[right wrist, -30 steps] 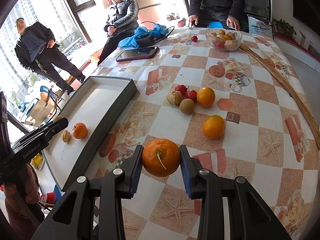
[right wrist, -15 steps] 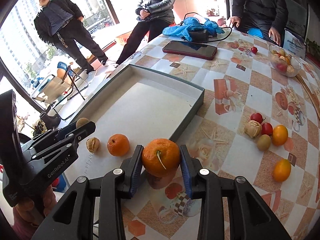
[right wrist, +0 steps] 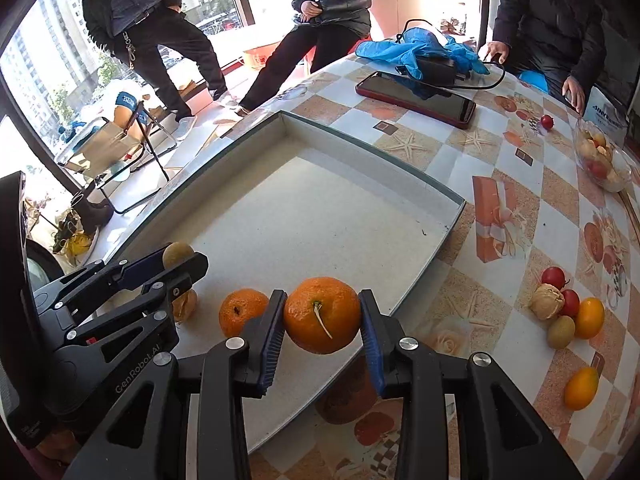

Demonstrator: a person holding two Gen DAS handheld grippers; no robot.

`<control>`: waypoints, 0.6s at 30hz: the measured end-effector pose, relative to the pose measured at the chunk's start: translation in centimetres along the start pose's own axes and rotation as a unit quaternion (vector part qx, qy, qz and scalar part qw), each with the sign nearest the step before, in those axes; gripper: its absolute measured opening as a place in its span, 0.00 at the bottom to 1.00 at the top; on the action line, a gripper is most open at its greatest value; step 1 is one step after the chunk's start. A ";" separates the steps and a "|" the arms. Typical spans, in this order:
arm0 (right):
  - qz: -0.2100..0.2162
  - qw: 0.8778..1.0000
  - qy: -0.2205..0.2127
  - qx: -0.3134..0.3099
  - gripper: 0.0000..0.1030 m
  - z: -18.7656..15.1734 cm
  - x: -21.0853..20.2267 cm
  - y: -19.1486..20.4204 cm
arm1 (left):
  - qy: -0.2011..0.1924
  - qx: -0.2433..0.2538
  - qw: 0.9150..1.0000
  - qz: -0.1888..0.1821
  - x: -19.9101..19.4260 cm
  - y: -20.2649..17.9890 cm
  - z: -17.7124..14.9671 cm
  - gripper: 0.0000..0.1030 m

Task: Organize fruits
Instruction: 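Carry the kiwi and the stemmed orange over the white tray, then lower both fruits into the tray and open both grippers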

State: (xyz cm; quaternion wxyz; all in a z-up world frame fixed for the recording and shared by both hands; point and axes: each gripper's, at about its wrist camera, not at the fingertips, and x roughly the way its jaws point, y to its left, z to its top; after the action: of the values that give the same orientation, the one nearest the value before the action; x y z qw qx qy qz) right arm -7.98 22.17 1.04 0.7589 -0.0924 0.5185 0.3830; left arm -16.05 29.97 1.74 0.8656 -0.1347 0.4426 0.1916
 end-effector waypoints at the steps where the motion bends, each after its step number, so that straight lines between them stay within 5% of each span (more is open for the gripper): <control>1: 0.001 1.000 0.002 0.000 0.36 0.0 0.2 0.1 | 0.001 0.001 1.000 0.000 0.1 0.0 0.0 0.28; 7: 0.005 1.000 0.008 0.002 0.36 0.3 0.7 0.5 | 0.002 0.010 1.000 0.004 0.2 -0.2 -0.3 0.32; 9: 0.010 1.000 0.012 0.003 0.36 0.4 0.7 0.5 | -0.001 0.012 1.000 0.004 0.0 -0.4 -0.4 0.51; 12: 0.003 1.000 0.006 0.012 0.52 0.5 0.4 0.3 | -0.013 0.008 1.000 0.019 -0.4 0.0 -0.4 0.71; 14: 0.015 1.000 -0.001 0.025 0.88 0.6 0.0 -0.2 | -0.018 0.000 1.000 0.013 -0.7 0.3 -0.4 0.77; 18: 0.014 0.999 -0.022 0.038 0.94 0.7 -1.1 -0.7 | -0.020 -0.002 1.000 0.014 -1.2 0.2 -0.1 0.78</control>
State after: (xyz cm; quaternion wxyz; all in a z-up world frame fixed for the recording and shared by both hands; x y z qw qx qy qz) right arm -7.19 21.49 2.10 0.7680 -0.0481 0.5168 0.3754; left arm -16.87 29.85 2.63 0.8712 -0.1265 0.4269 0.2070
